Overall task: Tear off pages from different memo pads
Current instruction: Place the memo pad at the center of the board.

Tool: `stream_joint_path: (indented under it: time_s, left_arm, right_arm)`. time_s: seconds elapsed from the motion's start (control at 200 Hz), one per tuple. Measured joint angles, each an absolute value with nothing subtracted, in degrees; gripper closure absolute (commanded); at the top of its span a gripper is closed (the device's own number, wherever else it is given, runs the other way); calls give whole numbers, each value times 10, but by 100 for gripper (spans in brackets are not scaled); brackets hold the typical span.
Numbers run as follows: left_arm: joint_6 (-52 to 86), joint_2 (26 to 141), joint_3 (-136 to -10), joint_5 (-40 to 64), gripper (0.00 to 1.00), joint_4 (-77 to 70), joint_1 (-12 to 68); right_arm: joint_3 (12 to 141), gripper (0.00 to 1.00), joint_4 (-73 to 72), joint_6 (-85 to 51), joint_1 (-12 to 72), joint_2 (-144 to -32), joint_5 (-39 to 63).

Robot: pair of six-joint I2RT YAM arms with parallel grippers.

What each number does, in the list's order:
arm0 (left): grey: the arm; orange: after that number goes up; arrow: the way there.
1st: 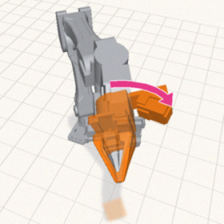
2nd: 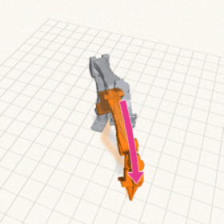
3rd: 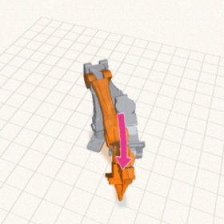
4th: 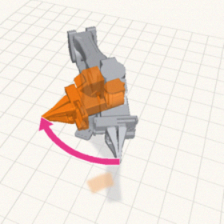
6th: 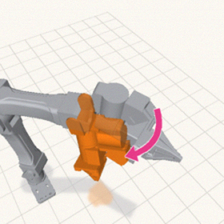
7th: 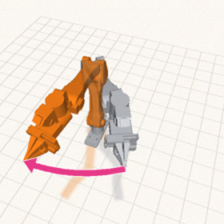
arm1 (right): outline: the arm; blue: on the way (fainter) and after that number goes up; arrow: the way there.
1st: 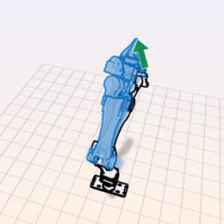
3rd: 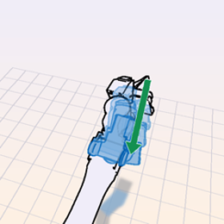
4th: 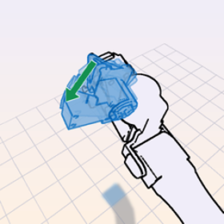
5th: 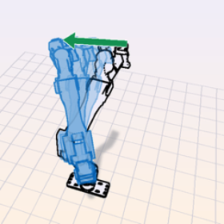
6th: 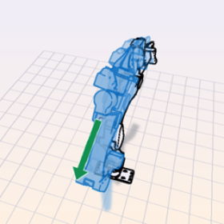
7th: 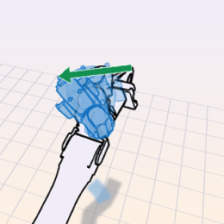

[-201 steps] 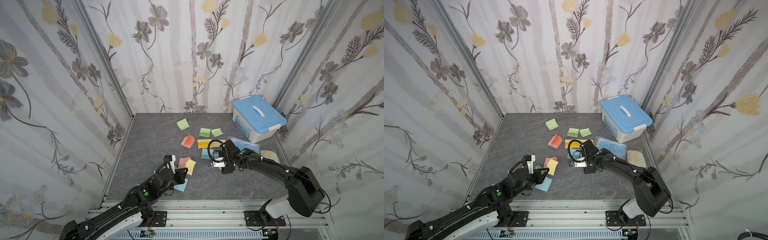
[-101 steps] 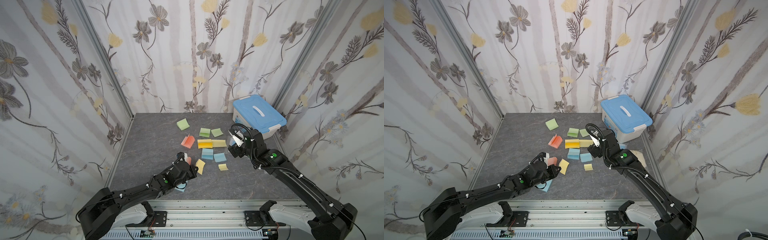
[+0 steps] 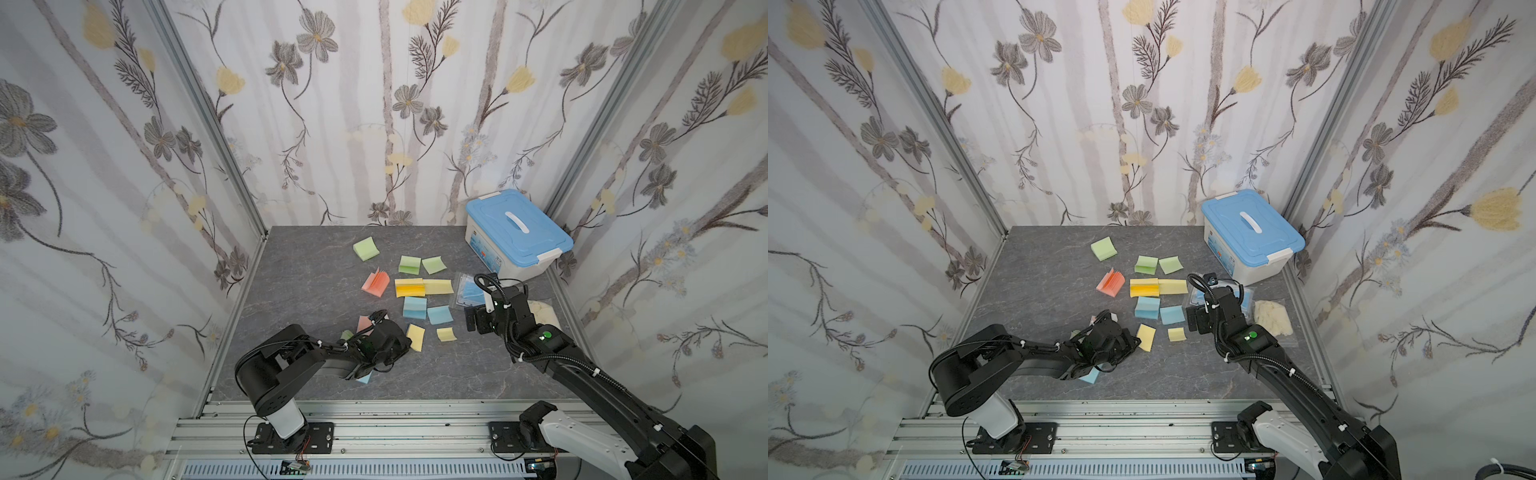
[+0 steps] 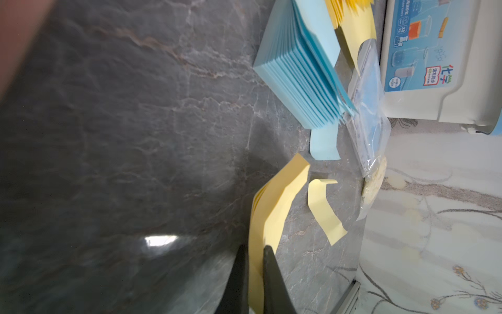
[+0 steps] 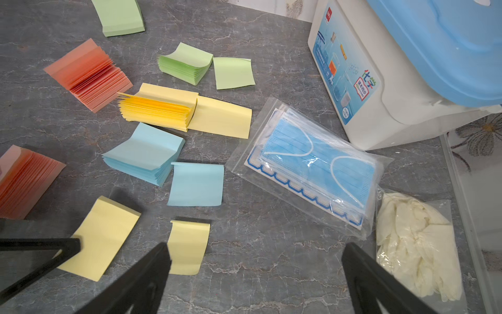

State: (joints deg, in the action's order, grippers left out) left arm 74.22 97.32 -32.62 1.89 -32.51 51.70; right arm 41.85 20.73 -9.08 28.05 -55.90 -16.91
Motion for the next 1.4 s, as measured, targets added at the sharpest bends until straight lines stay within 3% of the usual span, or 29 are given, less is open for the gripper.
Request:
stream_joint_path:
  time_s: [0.325,0.385,0.515,0.674,0.874,1.024,1.219,1.399]
  left_arm:
    - [783,987,-333,-20,97,-351,522]
    - [782,983,-340,-29,87,-340,522]
    - [775,975,-356,-30,50,-320,521]
    - [735,918,-378,-30,32,-239,523]
    - [617,777,-436,-84,21,-77,541]
    - [535,696,-441,-142,20,41,511]
    - [455,710,-440,-141,19,117,430]
    - [416,780,-434,-88,12,110,359]
  right_arm:
    - [409,0,170,-109,283,-563,-134]
    - [405,0,168,-109,286,-568,-133]
    - [404,0,162,-109,294,-581,-126]
    - [404,0,153,-109,300,-583,-121]
    - [406,0,151,-109,313,-588,-121]
    - [413,0,152,-102,336,-611,-122]
    - [426,0,151,-85,368,-646,-125]
    - [428,0,149,-75,381,-671,-129]
